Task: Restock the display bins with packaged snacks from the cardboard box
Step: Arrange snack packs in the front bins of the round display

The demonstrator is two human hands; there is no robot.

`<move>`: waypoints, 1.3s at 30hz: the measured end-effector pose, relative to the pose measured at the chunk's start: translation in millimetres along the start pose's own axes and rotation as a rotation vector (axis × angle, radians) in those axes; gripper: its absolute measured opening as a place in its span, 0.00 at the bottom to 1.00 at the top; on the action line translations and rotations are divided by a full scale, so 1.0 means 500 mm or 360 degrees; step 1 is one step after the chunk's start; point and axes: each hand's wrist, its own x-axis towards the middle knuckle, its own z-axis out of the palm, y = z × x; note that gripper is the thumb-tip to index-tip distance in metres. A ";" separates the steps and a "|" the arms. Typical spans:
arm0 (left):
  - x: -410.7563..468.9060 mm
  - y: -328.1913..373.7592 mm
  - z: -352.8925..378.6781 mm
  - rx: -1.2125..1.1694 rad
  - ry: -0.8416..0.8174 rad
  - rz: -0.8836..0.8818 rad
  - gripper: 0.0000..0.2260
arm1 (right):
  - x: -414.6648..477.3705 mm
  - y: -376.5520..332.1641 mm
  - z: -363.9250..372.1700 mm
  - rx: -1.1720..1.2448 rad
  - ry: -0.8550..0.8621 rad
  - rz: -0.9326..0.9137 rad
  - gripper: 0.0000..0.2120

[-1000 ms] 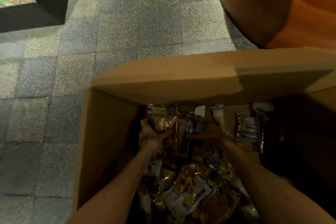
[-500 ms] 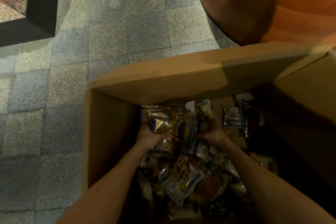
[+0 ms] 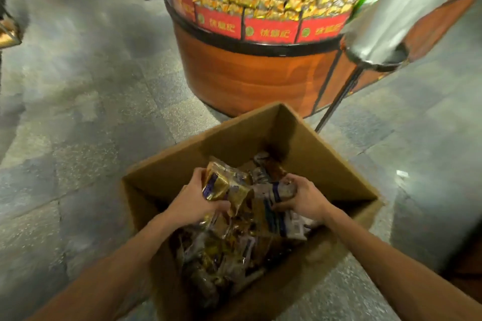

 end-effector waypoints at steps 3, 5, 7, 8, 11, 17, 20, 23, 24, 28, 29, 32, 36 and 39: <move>-0.079 0.128 -0.001 0.0068 -0.0069 0.0355 0.32 | -0.190 -0.037 -0.061 0.0092 0.0319 -0.0080 0.19; -0.132 0.224 0.010 0.0116 -0.0106 0.0562 0.33 | -0.304 -0.052 -0.104 0.0192 0.0518 -0.0101 0.19; -0.179 0.320 0.032 0.0145 -0.0148 0.0798 0.38 | -0.417 -0.061 -0.147 0.0284 0.0720 -0.0109 0.24; -0.203 0.374 0.047 0.0154 -0.0177 0.0898 0.40 | -0.472 -0.061 -0.171 0.0338 0.0815 -0.0113 0.26; -0.270 0.534 0.104 0.0166 -0.0202 0.1152 0.41 | -0.628 -0.045 -0.247 0.0564 0.1129 -0.0131 0.24; -0.395 0.817 0.293 -0.0033 -0.0426 0.1579 0.31 | -0.875 0.042 -0.391 0.0991 0.1655 -0.0190 0.25; -0.448 0.922 0.426 -0.0177 -0.0619 0.1714 0.22 | -0.968 0.118 -0.458 0.1124 0.1842 -0.0264 0.29; -0.478 0.999 0.573 -0.0293 -0.0790 0.1733 0.22 | -1.053 0.203 -0.530 0.1209 0.1978 -0.0371 0.34; -0.478 1.021 0.620 -0.0308 -0.0838 0.1713 0.23 | -1.076 0.231 -0.552 0.1251 0.2009 -0.0420 0.27; -0.475 1.082 0.788 -0.0448 -0.0989 0.1478 0.20 | -1.150 0.331 -0.614 0.1381 0.2031 -0.0447 0.18; -0.472 1.095 0.823 -0.0483 -0.1018 0.1421 0.21 | -1.159 0.358 -0.630 0.1388 0.2039 -0.0455 0.17; -0.456 1.125 0.908 -0.0505 -0.1078 0.1254 0.23 | -1.158 0.436 -0.669 0.1429 0.2108 -0.0368 0.20; -0.390 1.152 1.014 -0.0408 -0.1081 0.1121 0.17 | -1.104 0.547 -0.715 0.1493 0.2081 -0.0109 0.36; -0.305 1.168 1.089 -0.0320 -0.1069 0.0959 0.13 | -1.051 0.609 -0.742 0.1384 0.1986 0.0033 0.43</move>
